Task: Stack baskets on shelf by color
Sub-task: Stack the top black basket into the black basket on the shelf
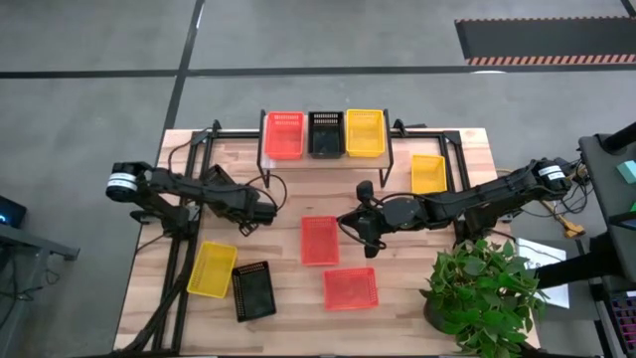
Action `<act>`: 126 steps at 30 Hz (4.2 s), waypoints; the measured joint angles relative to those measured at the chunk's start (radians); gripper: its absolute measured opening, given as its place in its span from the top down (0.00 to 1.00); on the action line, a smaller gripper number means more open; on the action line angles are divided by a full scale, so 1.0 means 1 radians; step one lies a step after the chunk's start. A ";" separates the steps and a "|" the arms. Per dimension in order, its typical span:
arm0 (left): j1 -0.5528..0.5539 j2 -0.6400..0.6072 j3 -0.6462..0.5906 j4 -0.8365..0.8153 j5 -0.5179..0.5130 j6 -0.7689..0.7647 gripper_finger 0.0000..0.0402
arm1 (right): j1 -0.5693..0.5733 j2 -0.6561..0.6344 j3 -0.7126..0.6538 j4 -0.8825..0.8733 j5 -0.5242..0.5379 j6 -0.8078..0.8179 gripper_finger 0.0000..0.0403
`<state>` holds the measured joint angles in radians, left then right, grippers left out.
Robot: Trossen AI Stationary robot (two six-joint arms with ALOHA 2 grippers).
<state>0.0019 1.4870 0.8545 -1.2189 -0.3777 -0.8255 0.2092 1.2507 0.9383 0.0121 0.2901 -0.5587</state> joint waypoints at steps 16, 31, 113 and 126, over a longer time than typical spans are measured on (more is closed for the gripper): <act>-0.275 -0.018 0.581 -0.351 0.177 0.294 1.00 | 0.000 0.000 0.000 -0.038 0.002 0.038 0.98; -0.224 0.108 0.953 -0.253 -0.279 0.751 1.00 | 0.000 -0.007 0.000 -0.092 0.062 0.086 0.98; 0.241 0.279 0.945 0.320 0.018 1.126 1.00 | 0.002 -0.039 0.000 -0.195 0.060 0.167 0.98; 0.241 0.278 0.937 0.320 0.018 1.144 0.99 | 0.002 -0.039 0.001 -0.195 0.060 0.166 0.98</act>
<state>0.2428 1.7653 1.7916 -0.8986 -0.3599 0.3180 0.2115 1.2118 0.9390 -0.1833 0.3496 -0.3923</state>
